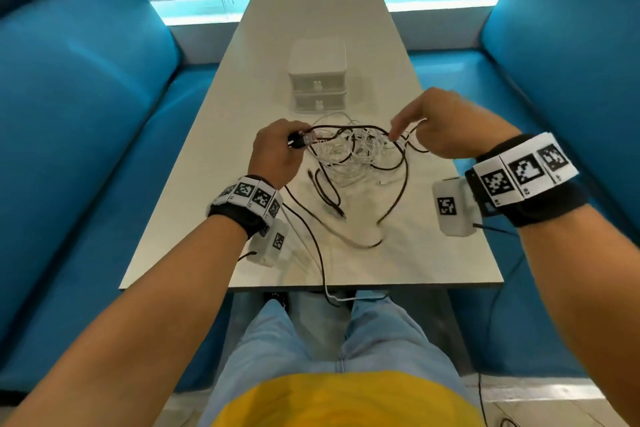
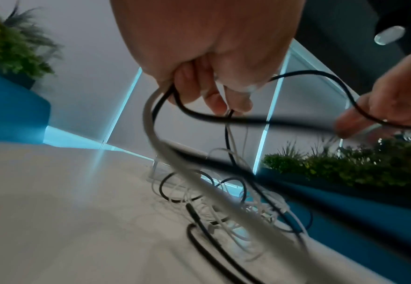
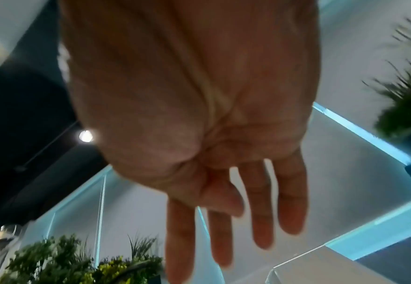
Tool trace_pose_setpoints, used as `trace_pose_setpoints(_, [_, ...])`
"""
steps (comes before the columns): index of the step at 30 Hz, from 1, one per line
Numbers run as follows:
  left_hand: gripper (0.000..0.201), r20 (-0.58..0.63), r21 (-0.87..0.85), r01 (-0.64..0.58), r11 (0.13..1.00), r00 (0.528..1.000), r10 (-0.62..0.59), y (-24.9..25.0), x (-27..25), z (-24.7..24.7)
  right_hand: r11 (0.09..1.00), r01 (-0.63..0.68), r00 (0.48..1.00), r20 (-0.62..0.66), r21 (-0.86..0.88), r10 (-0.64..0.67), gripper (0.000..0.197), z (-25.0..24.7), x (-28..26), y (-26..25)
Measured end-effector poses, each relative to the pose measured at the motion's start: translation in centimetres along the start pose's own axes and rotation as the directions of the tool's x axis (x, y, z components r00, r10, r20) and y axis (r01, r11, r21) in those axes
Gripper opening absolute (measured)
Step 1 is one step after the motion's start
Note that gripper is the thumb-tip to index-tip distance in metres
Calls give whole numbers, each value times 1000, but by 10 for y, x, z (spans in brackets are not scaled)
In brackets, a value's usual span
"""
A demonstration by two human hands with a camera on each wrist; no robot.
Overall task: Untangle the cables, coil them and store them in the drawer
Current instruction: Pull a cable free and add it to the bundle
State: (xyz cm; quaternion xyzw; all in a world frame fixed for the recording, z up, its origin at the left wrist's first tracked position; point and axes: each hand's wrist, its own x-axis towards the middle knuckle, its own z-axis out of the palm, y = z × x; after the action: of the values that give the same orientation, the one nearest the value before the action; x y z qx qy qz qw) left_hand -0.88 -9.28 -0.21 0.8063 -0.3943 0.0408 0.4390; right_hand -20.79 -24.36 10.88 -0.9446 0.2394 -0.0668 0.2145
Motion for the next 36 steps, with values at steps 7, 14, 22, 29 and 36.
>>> trace_pose_setpoints(7, [17, 125, 140, -206, 968, 974, 189, 23, 5, -14, 992, 104, 994, -54, 70, -100, 30, 28, 19, -34])
trace_pose_setpoints(14, [5, 302, -11, -5, 1000, 953, 8, 16, 0, -8, 971, 147, 972, -208, 191, -106, 23, 36, 37, -46])
trace_pose_setpoints(22, [24, 382, -224, 257, 940, 911, -158, 13, -24, 20, 922, 122, 949, -315, 367, -1, 29, 1, 30, -32])
trace_pose_setpoints(29, [47, 282, -412, 306, 858, 939, -199, 51, -8, 26, 812, 155, 973, -229, 562, -27, 31, 16, 19, -27])
trace_pose_setpoints(36, [36, 352, -214, 286, 934, 915, -200, 45, -5, 37, 972, -19, 923, -370, 236, 108, 5, 4, 11, 0])
